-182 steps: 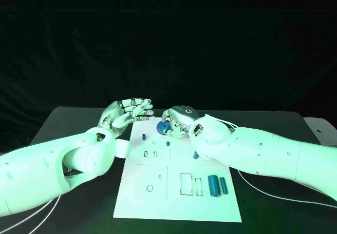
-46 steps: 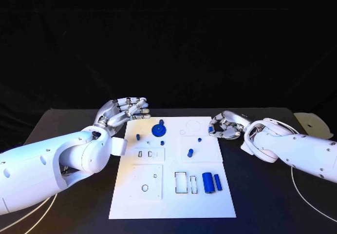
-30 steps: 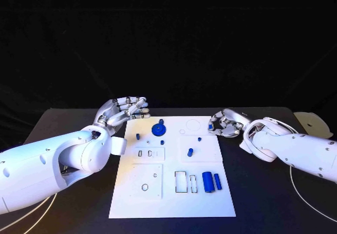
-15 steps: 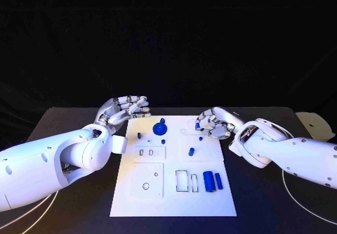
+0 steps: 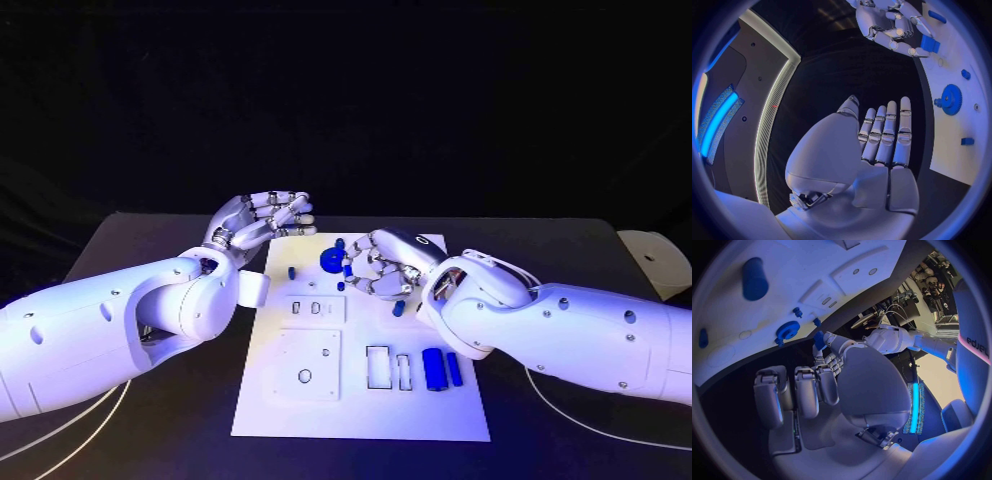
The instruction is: Assemble the parts on the task board
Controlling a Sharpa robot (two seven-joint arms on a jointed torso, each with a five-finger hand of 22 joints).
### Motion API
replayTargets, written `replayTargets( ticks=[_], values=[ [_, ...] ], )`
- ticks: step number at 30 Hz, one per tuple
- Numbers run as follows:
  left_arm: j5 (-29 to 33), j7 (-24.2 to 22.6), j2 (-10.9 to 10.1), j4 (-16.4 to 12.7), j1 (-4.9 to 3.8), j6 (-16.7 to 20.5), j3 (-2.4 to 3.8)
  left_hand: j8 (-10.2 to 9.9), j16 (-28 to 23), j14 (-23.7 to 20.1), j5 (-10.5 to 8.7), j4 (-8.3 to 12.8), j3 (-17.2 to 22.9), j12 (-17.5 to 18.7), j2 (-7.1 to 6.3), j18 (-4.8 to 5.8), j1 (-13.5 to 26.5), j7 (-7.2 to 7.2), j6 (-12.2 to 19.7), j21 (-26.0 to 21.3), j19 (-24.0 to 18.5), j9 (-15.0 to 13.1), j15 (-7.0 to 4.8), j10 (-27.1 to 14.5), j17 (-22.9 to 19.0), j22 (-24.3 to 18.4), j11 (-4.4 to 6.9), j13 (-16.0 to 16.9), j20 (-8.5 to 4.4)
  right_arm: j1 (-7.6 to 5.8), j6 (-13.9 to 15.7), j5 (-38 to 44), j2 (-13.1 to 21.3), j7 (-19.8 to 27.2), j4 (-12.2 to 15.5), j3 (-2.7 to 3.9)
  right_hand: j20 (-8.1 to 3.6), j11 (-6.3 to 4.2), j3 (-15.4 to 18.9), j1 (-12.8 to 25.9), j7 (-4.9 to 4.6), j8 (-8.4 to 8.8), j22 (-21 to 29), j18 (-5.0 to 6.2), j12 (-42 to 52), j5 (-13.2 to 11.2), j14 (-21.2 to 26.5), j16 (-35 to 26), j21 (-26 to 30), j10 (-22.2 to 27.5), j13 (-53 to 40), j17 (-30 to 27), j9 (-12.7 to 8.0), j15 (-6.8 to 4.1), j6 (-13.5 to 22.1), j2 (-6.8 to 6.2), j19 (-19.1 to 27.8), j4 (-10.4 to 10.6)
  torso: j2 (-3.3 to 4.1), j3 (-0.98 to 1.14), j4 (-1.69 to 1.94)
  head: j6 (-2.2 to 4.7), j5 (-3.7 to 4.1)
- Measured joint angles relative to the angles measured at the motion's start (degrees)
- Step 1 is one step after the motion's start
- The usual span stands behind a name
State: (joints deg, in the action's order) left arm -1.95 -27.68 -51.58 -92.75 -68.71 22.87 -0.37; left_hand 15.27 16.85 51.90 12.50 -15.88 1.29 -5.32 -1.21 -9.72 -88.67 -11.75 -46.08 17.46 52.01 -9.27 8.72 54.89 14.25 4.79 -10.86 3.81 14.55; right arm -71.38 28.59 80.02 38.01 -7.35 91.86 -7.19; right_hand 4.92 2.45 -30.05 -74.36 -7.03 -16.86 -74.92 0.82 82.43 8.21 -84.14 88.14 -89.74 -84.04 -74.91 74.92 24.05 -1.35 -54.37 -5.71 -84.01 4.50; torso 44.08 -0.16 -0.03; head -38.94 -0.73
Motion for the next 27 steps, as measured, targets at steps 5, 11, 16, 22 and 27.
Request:
replayTargets(
  ticks=[5, 11, 16, 22, 27],
  values=[
    [0.0, 0.0, 0.1, 0.1, 0.00, 0.0, 0.00, 0.0, 0.0, 0.0, 0.00, 0.0, 0.0, 0.0, 0.00, 0.00, 0.0, 0.00, 0.0, 0.0, 0.0, 0.0, 0.00, 0.0, 0.0, 0.0, 0.00, 0.0, 0.00, 1.40, -0.6, 2.8, -2.7, -2.5, -1.4, -0.40, 0.00, 0.00, 0.0, 0.2, -0.06, 0.00, 0.0, 0.00, 0.0, 0.0, 0.0, 0.0, 0.0, 0.0, 0.0, 0.0, 0.0, 0.00, 0.3, 0.23, 0.0, 0.0, 0.05, 0.03, 0.03, -0.14, -0.43],
    [0.0, 0.0, 0.1, 0.1, 0.00, 0.0, 0.00, 0.0, 0.0, 0.0, 0.00, 0.0, 0.0, 0.0, 0.00, 0.00, 0.0, 0.00, 0.0, 0.0, 0.0, 0.0, 0.00, 0.0, 0.0, 0.0, 0.00, 0.0, 0.00, 2.74, -1.4, 5.5, -5.2, -4.8, -3.5, -0.62, 0.00, 0.00, 0.0, 0.7, -0.05, 0.00, 0.0, 0.00, 0.0, -0.1, 0.0, 0.0, 0.0, 0.0, 0.0, 0.0, 0.0, 0.00, 0.3, 0.69, 0.0, 0.0, 0.09, 0.08, 0.08, -0.23, -0.76],
    [0.0, 0.0, 0.2, 0.2, 0.00, 0.0, 0.00, 0.0, 0.0, 0.0, 0.00, 0.0, 0.0, 0.0, 0.00, 0.00, 0.0, 0.00, 0.0, 0.0, 0.0, 0.0, 0.00, 0.0, 0.0, 0.0, 0.00, 0.0, 0.00, 3.40, -1.8, 7.0, -6.6, -5.9, -4.4, -0.72, 0.00, 0.00, -0.1, 1.4, 0.03, 0.00, 0.0, 0.00, 0.0, -0.2, 0.0, 0.0, 0.0, 0.0, 0.0, 0.0, 0.0, 0.00, 0.4, 0.27, 0.0, 0.1, 0.13, 0.17, 0.01, -0.29, -0.98],
    [0.0, 0.0, 0.3, 0.2, -0.01, 0.0, 0.00, 0.0, 0.0, 0.0, 0.00, 0.0, 0.0, 0.0, 0.00, 0.00, 0.0, 0.00, 0.0, 0.0, 0.0, 0.1, 0.00, 0.0, 0.1, 0.0, 0.00, 0.0, 0.00, 3.72, -2.2, 8.3, -7.7, -6.6, -4.5, -0.77, 0.01, 0.00, -0.2, 1.7, 0.03, 0.00, 0.0, 0.00, 0.0, -0.2, 0.0, 0.0, 0.0, 0.0, 0.0, 0.0, 0.0, 0.00, 0.4, 0.11, 0.0, 0.2, 0.13, 0.19, -0.08, -0.44, -1.01],
    [0.0, 0.0, 0.4, 0.3, -0.01, 0.0, 0.00, 0.0, 0.0, 0.0, 0.00, 0.0, 0.0, 0.0, 0.00, 0.00, 0.0, 0.00, 0.0, 0.0, 0.0, 0.1, 0.00, 0.0, 0.0, 0.0, 0.00, 0.0, 0.00, 3.83, -2.5, 8.9, -8.0, -7.0, -4.7, -0.84, 0.01, 0.00, -0.2, 1.8, 0.03, 0.00, 0.0, 0.00, 0.0, -0.3, 0.0, 0.0, 0.0, 0.0, 0.0, 0.0, 0.0, 0.00, 0.4, 0.04, 0.0, 0.2, 0.11, 0.19, -0.12, -0.49, -0.92]
  ],
)
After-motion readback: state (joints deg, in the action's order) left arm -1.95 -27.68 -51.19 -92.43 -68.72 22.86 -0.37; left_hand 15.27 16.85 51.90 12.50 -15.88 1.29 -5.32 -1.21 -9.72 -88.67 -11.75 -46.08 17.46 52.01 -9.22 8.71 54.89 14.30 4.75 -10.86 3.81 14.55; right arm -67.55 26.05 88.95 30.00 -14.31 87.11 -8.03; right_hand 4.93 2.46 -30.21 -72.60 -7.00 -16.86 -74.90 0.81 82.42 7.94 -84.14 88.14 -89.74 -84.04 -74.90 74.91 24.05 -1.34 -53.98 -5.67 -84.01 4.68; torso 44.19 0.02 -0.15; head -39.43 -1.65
